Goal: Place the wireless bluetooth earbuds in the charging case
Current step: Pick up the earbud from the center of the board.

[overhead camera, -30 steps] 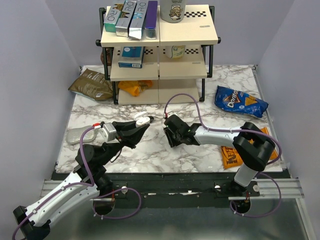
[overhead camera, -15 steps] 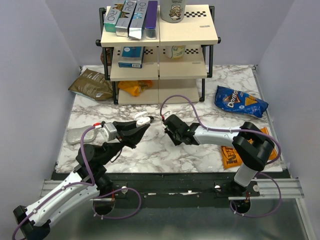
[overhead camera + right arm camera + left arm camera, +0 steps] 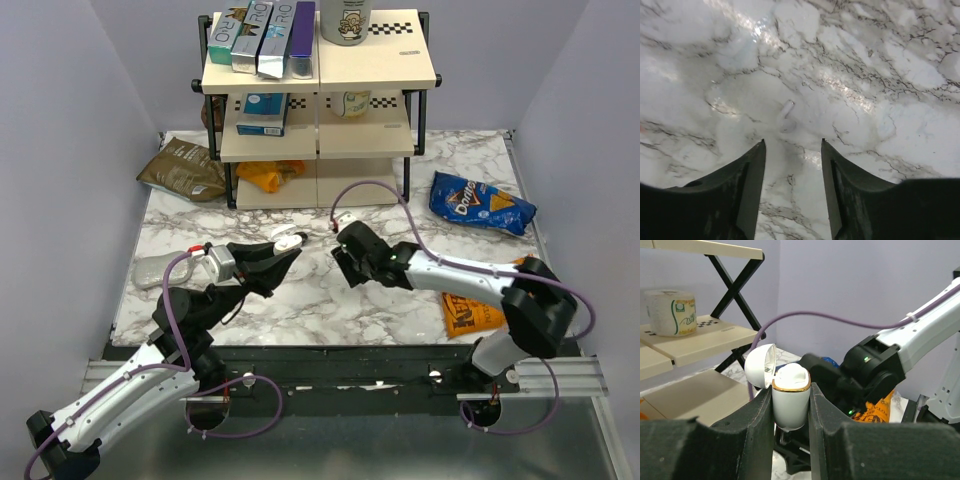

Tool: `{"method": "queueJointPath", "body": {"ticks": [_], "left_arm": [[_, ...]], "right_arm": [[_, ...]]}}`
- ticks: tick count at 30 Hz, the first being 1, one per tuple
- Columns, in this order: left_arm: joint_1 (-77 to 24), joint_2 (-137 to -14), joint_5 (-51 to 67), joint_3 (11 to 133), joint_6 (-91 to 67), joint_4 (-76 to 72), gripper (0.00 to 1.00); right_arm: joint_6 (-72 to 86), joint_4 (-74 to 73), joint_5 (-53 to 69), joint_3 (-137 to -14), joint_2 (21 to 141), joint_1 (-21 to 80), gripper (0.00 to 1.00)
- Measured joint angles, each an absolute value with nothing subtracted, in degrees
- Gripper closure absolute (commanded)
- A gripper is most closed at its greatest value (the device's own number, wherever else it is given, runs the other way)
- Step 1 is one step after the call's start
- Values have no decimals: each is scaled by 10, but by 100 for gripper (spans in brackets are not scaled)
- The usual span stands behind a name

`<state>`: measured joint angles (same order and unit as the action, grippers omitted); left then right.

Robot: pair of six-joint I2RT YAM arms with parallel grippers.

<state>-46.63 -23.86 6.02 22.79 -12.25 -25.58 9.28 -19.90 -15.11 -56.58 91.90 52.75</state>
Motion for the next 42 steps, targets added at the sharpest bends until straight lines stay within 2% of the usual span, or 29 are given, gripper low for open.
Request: {"method": "queueJointPath", "body": {"ticks": [1,2,4,7,17,42], "left_arm": [[-466,-239,60,228,-123,-256,100],[-466,-239,61,228,-123,-256,100],[-466,-239,61,228,-123,-256,100],[-466,-239,61,228,-123,-256,100],[-466,-241,61,228,-123,-258,100],[-466,-247,60,228,-125,-261,100]], "right_arm": [[106,-194,-152,-558,898,528,59],[121,-188,-151,-548,874,528,81],[149,-173,-145,-527,835,527,99],[204,-149,-131,-506,818,527,99],[296,-113,-84,-495,914,527,99],[291,-87,-114,-495,943,466,99]]}}
